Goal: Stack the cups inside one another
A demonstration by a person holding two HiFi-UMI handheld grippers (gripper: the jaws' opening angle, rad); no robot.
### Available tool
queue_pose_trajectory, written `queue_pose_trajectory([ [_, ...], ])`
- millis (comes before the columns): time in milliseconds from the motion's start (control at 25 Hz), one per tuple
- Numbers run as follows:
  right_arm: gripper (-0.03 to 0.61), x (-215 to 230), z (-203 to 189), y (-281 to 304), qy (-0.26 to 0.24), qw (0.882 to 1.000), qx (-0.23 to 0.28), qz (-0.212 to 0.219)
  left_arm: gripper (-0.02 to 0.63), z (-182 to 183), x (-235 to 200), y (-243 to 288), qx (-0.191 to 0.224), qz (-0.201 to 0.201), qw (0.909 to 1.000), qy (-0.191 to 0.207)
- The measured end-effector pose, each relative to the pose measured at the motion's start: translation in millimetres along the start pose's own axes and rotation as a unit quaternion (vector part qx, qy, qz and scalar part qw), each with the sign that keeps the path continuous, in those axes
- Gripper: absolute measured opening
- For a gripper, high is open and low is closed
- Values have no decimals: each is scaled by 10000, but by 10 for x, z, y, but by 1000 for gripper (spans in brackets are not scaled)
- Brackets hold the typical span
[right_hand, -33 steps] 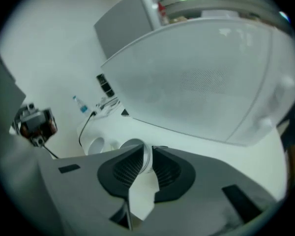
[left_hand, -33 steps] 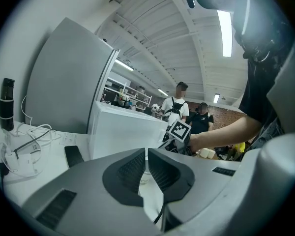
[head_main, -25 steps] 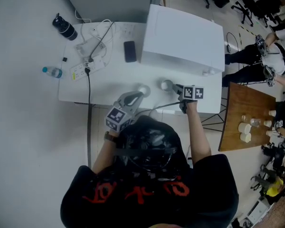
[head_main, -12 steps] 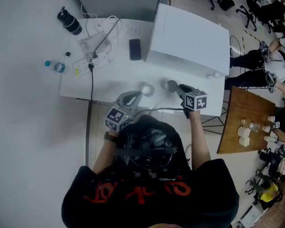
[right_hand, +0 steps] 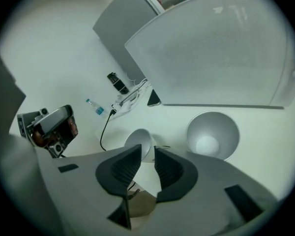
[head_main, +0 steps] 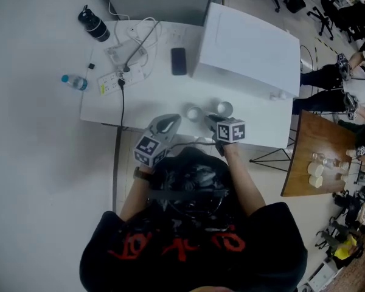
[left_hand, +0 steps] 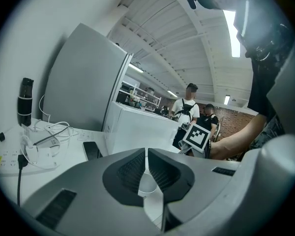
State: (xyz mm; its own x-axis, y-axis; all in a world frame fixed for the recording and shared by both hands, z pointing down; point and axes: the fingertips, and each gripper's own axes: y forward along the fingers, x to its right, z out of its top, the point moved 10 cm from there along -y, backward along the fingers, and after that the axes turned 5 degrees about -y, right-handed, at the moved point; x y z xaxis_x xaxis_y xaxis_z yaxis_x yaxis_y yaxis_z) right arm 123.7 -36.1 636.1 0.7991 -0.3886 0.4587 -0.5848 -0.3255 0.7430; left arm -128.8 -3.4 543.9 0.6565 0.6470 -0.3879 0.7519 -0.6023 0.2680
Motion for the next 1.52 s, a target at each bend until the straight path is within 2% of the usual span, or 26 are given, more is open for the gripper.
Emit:
queue_pose_trajectory([
  [120,91,32,65,16,307,9995,28,73,23,0,-2,-11,-46,-3,10000,0],
  [200,91,3,117,-259,323,9988,370,-42,23,5,6,-21,-69,-18,10000,43],
  [280,91,97,140,-651,254,9958,726,-488,23,1,-15,-44,-82,-20,10000,30],
  [360,91,387,128,-907,347,9917,833,-920,23,-20,-49,-51,-109,-33,9999,-15],
  [440,91,716,121,-926,481,9908,687,-1065,23,-34,-55,-32,-145,-74,9999,-17],
  [560,91,1013,131,-697,587,9930,228,-1001,23,-9,-18,5,-222,-157,9996,38],
  [760,91,1139,154,-348,605,9928,-453,-924,23,13,19,38,-85,-233,9997,59],
  [800,50,1139,145,-321,562,9919,-588,-972,23,10,25,36,-83,-227,9997,53],
  [840,29,1132,139,-310,502,9913,-682,-1006,23,3,28,35,-85,-221,9997,48],
  [1000,29,949,204,-411,44,9935,-609,-965,23,-21,17,27,-41,-177,9998,57],
  [1200,29,324,527,-700,-1046,9922,-262,-623,23,21,38,17,19,-98,9999,74],
  [1320,29,-38,686,-692,-1576,9867,-249,-317,23,29,53,-23,89,-34,9999,98],
  [1520,29,-279,726,-362,-2219,9720,-725,-266,23,9,87,-103,179,70,9998,90],
])
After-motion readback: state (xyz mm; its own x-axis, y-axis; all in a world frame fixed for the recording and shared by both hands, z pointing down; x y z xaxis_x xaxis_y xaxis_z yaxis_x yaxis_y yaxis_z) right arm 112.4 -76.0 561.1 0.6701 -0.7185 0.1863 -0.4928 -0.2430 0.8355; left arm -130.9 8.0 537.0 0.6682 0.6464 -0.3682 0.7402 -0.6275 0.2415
